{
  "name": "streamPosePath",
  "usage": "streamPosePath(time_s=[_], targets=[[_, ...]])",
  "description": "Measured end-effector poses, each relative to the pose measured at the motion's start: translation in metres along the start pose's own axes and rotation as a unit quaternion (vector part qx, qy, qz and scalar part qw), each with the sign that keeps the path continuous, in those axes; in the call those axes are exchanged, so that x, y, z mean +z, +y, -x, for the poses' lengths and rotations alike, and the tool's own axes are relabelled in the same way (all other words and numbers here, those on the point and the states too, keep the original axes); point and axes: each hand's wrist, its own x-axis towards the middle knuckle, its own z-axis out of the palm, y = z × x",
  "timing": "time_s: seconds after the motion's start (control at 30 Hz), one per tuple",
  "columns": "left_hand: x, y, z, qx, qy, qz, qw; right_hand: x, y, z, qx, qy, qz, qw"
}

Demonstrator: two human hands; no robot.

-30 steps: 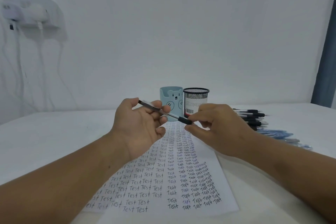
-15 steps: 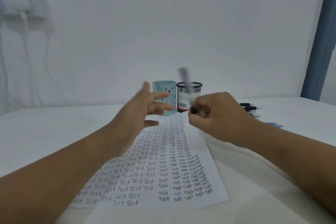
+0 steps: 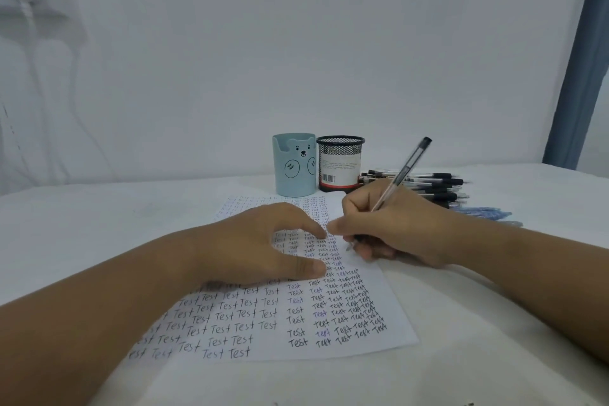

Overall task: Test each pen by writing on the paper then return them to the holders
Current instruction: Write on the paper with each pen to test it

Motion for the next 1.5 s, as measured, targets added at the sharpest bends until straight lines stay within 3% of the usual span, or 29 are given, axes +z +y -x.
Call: streamPosePath(time_s=[0.43, 1.5], targets=[[0.0003, -0.0077, -0.0042, 0.000, -0.013, -0.003, 1.000, 0.0057, 0.0038, -0.0012, -0.040, 0.022, 0.112, 0.993], [-0.0013, -0.0043, -0.0028, -0.005, -0.027, 0.000, 1.000, 0.0042, 0.0071, -0.0030, -0.057, 0.016, 0.141, 0.988]])
